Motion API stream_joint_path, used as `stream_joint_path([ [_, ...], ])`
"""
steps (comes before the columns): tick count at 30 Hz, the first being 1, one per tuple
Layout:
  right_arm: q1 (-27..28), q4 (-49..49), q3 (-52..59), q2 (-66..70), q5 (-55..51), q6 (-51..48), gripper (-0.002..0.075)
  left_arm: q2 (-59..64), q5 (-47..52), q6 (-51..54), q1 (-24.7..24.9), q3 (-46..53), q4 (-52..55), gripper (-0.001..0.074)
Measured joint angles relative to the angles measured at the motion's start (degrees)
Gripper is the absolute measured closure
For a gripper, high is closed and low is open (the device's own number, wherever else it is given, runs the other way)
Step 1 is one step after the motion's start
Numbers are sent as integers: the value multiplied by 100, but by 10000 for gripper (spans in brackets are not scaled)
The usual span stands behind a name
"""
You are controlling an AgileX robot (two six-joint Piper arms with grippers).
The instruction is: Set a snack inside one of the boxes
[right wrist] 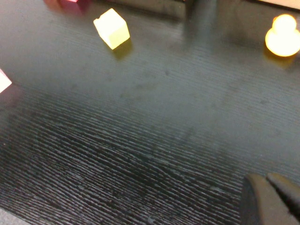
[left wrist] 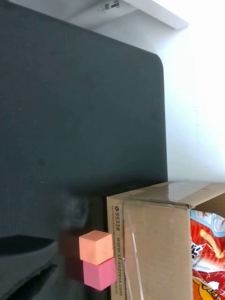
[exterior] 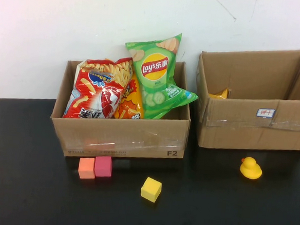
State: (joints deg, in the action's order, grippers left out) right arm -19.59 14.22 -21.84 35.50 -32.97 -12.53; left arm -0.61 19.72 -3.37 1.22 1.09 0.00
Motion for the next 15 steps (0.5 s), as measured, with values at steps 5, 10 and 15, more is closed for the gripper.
stream_joint_path([
  [5,0,52,214,-183,42,0,725,0,0,0,0,0,0,736],
  [10,-11,-222,790,-1175,96,-133,725,0,0,0,0,0,0,736],
  [15,21,-632,1345,-2488,505,-244,725,0,0,10,0,0,0,736],
])
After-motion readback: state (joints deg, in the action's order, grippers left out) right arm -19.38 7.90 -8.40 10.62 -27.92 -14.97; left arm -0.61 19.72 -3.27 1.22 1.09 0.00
